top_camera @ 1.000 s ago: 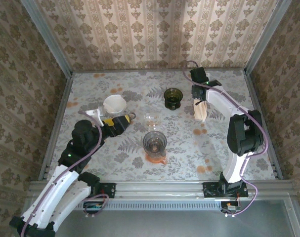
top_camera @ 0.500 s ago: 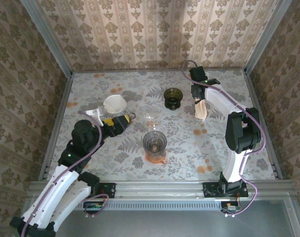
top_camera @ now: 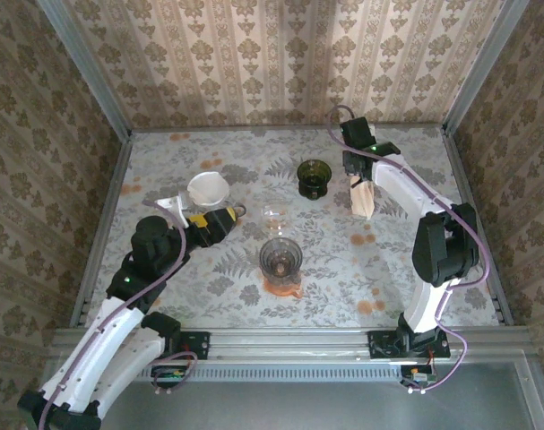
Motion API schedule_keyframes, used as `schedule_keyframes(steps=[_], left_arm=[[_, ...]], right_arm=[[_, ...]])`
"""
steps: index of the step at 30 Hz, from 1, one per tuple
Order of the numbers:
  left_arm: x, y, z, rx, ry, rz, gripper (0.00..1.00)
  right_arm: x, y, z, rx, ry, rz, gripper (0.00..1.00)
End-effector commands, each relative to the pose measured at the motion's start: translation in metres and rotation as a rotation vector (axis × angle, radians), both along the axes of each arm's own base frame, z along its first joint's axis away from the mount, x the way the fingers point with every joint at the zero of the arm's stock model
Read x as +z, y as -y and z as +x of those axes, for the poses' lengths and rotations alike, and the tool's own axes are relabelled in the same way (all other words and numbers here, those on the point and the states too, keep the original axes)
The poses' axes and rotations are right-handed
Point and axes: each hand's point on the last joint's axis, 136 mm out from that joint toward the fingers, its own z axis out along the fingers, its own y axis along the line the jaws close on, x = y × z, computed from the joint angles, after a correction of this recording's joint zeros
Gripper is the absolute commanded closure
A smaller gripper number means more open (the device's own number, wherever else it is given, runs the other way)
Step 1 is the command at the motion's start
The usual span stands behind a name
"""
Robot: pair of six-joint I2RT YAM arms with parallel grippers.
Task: Place the coffee filter in the dripper
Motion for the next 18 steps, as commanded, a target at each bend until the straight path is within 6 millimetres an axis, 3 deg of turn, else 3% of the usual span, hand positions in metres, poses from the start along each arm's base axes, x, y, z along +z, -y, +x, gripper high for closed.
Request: schedule_keyframes(steps=[1,12,18], left_arm=[[0.006,0.001,0.000,-0.011,0.015,-0.022,0.00],[0.009,-0.001,-0.004,-0.012,0.024,-0.016,0.00],[0.011,0.000,-0.005,-0.018,0.025,-0.019,0.00]], right_arm=[[0.000,0.003,0.002,0.003,-0.021,-0.035,0.78],[-0.023,0.015,0.004,-0.023,-0.099,-0.101,0.79],[-0.022,0.018,0.003,-0.033,-0.095,-0.104,0.79]])
